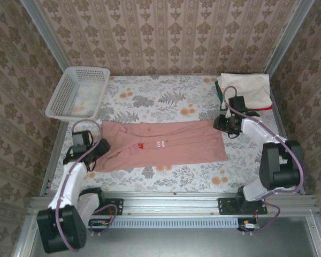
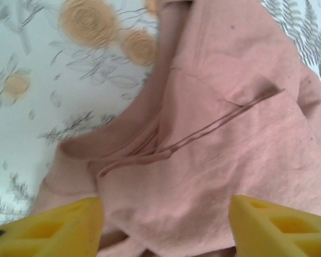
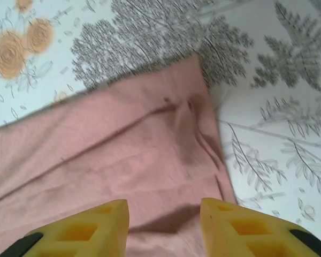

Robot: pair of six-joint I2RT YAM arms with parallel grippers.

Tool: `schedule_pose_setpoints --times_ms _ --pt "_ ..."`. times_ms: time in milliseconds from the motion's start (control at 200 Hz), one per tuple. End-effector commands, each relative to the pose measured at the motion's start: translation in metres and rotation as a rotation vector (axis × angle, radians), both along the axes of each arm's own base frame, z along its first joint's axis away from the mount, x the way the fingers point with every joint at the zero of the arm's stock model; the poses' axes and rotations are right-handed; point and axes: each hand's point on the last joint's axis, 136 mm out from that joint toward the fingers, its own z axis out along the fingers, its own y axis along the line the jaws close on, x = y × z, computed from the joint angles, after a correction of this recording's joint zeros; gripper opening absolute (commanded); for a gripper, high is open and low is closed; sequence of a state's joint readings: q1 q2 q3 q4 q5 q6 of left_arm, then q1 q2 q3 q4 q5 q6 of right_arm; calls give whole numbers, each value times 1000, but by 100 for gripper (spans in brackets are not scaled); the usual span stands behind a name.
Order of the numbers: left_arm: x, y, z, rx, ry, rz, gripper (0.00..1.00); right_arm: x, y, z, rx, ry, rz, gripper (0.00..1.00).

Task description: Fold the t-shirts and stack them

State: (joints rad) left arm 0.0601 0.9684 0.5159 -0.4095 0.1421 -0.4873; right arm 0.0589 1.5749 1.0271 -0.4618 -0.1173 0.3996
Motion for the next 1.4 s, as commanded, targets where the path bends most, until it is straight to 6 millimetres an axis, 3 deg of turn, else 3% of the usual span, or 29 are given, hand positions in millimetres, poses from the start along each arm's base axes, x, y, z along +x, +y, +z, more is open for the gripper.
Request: schedule_pose_setpoints --times_ms 0,145,290,390,460,630,715,815,915,985,1060,1190,1320,1395 --pt "22 -12 1 36 45 -115 71 10 -11 -18 -137 100 -16 44" --pt "37 -19 -10 33 97 -148 70 10 -25 -38 -239 166 -43 47" --pt "47 -18 -1 55 87 -154 70 3 -23 -44 -262 201 -18 42" --pt "50 -18 8 71 69 -160 69 -6 -20 -40 -265 201 -4 34" --pt "50 -19 12 76 53 -166 67 -13 -15 -37 -251 192 10 23" --pt "49 -20 7 73 56 -167 67 -29 -8 -29 -241 173 31 3" --pt "51 -21 4 69 67 -171 66 -37 -9 -27 -248 178 28 0" --pt "57 -28 2 69 71 -201 67 -33 -10 -22 -245 148 20 3" --pt "67 -45 -6 126 110 -271 69 -15 -10 -20 -248 138 11 19" --pt "70 -52 -12 182 170 -301 69 -3 -9 -23 -254 148 12 24" --pt "74 -57 -15 205 183 -324 69 8 -11 -29 -274 157 7 42" --pt "80 -62 -9 222 161 -343 69 20 -13 -41 -292 185 14 43" --pt "78 -71 -13 207 173 -386 66 16 -12 -50 -282 213 20 38" --pt "75 -76 -17 180 175 -408 63 11 -12 -51 -280 212 17 28"
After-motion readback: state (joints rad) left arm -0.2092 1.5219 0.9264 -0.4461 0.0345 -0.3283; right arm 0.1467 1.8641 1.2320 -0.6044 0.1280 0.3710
